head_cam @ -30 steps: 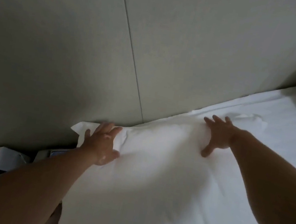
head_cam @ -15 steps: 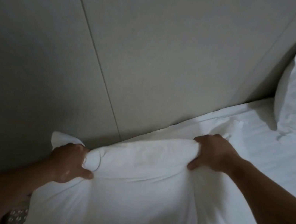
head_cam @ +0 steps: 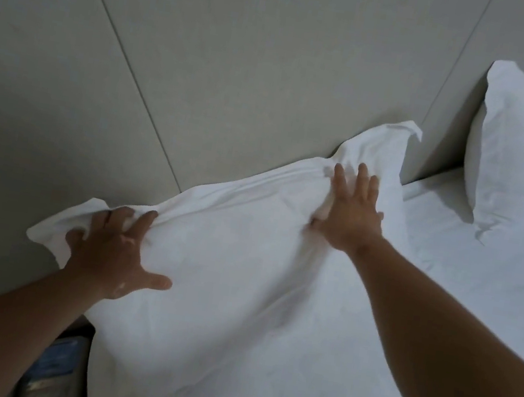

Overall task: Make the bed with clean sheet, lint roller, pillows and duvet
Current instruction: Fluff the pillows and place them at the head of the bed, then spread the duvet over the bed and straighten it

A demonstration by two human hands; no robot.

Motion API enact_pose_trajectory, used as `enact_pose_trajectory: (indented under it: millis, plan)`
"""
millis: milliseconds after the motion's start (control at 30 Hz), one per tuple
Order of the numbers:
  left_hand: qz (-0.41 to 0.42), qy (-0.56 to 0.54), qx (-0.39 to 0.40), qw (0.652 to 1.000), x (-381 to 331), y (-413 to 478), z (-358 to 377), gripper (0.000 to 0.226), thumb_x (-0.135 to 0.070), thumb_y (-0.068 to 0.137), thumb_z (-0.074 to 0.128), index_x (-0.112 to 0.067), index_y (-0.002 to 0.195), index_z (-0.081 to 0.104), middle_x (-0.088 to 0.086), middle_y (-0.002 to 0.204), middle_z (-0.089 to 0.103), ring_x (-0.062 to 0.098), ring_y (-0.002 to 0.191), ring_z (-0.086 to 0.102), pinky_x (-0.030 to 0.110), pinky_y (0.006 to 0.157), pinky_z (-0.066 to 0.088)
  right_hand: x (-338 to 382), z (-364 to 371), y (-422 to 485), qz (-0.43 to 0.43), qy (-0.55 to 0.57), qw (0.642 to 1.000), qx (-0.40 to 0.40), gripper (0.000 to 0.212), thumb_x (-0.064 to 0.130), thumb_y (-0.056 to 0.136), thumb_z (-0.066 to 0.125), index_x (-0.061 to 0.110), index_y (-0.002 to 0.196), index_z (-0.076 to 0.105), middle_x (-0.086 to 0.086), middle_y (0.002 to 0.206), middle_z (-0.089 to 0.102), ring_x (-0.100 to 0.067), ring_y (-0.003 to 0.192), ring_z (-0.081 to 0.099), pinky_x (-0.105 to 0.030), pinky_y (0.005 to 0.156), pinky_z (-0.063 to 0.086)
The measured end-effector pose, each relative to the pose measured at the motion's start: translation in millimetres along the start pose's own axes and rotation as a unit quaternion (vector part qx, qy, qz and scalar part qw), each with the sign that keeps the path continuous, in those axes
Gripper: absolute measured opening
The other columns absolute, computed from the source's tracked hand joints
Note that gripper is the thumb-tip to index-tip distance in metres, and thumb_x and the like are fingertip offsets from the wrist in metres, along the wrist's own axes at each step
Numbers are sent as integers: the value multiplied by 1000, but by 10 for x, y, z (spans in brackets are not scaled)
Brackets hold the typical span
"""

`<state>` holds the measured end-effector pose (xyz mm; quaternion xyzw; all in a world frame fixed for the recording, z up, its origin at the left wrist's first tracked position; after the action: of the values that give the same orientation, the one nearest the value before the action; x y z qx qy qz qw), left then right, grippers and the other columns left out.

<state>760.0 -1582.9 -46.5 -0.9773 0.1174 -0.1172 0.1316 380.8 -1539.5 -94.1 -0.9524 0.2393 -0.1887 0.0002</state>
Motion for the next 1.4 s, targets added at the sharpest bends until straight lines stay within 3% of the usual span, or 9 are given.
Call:
enact_pose_trajectory:
  millis: [200,333,467,667,800,933,1100,1267,1400]
  plan:
    - [28,-40,-8,999,130,-20,155,137,-95,50,58,-37,154,-10,-3,163,16,29,148,15,61,112,28,-727,442,-258,248,299,921,-34,137,77,58,78,26,159,0,-12,166,5,-33,153,11,-51,118,29]
    - [46,-50,13,998,47,-35,356,141,-98,46,55,-43,148,-25,-1,162,21,27,147,20,61,111,30,-965,1005,-466,418,441,792,62,116,79,54,78,7,138,44,-12,135,55,-43,118,56,-56,69,58]
    - [34,-9,-38,999,-77,-61,382,133,-95,53,55,-41,152,-15,9,152,35,34,138,33,60,107,32,-857,1199,-497,391,406,825,-35,80,53,85,72,-5,136,50,-23,132,60,-41,123,56,-42,100,49]
    - [35,45,-99,993,-42,69,87,115,-91,57,59,-37,150,16,10,139,46,35,129,39,56,104,30,-988,1043,-658,373,414,826,-90,52,38,92,66,-4,122,56,-21,117,64,-39,108,62,-34,80,47]
    - [18,68,-64,995,-111,67,125,127,-91,58,58,-38,153,-8,13,149,30,36,137,30,59,106,30,-943,1096,-755,368,300,880,-8,57,38,95,55,-6,128,38,-27,121,55,-44,109,60,-45,88,53]
    - [72,19,-165,984,-122,-138,270,123,-77,65,69,-34,156,-1,13,157,20,38,142,20,65,107,26,-545,1260,-1148,106,87,989,-48,84,62,97,37,9,157,13,-19,161,20,-47,141,29,-55,108,37]
    - [84,36,-159,983,-102,-402,458,98,-65,85,55,-37,155,-9,5,164,-4,32,150,-2,64,116,13,-660,1624,-1976,62,61,968,235,87,68,95,40,29,160,-1,0,168,-6,-35,152,12,-50,121,22]
    - [70,12,-92,993,43,-809,530,91,-58,90,52,-33,156,-5,1,165,-10,27,152,-8,57,120,13,-807,1544,-2992,98,62,959,259,87,76,90,33,22,158,23,-5,166,20,-26,152,21,-42,122,22]
    - [69,-35,0,997,212,-1453,879,82,-59,93,46,-24,157,9,3,165,3,25,151,5,50,119,19,-805,1368,-4078,142,85,955,246,136,103,53,-5,21,155,31,-6,161,31,-22,150,25,-39,121,25]
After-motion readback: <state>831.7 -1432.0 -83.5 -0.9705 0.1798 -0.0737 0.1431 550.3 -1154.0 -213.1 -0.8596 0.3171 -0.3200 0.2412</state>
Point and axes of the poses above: each hand's wrist, its own y-axis towards the middle knuckle, its own z-axis out of the palm, x = y × z, the point moved 2 cm from there along y, towards the middle knuckle
